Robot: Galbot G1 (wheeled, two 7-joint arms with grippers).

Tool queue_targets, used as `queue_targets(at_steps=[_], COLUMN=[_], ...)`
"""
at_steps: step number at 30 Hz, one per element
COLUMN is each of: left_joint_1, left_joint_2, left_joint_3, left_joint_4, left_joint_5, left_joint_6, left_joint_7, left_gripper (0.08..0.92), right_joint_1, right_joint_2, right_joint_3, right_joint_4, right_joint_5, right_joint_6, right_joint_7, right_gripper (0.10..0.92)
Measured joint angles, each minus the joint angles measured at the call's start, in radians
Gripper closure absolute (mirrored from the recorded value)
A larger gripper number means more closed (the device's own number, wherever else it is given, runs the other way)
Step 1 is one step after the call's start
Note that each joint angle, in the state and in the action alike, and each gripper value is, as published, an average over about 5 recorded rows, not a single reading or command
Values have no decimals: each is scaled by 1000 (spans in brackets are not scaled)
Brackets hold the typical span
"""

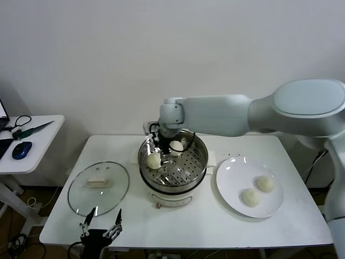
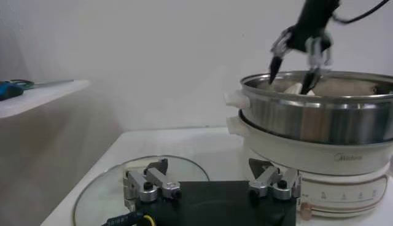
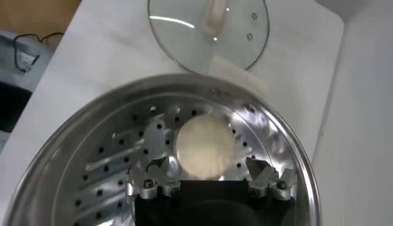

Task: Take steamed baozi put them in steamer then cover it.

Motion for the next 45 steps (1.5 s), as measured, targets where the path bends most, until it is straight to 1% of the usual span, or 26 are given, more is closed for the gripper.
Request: queue_targets(at_steps=[5, 10, 16, 21, 30, 45], left_joint_1=[-3, -9, -11, -11, -2, 6], left_joint_2=[1, 4, -2, -10, -24, -21], left_joint_3=[1, 1, 2, 4, 8, 3], left_joint_4=[-6, -7, -12, -13, -13, -16], left_joint_5=[0, -1, 1, 8, 24, 25], left_joint_6=[5, 6, 9, 13, 14, 10], left_joint_7=[1, 2, 5, 7, 9, 8], left_gripper=[177, 177, 177, 177, 177, 177], right_joint_1=[111, 163, 111, -4, -252, -491], right_joint_2=[-175, -374, -581, -694, -779, -764], right_joint_3=[-77, -159, -174, -116, 58, 235], right_joint_4=[108, 201, 241, 244, 219, 153], right_joint_5=[-25, -100, -214, -300, -417, -491], right_joint_6=[42, 71, 87, 90, 67, 19], right_joint_7=[-53, -67, -69, -65, -36, 31], right_gripper=[203, 203, 203, 203, 203, 203])
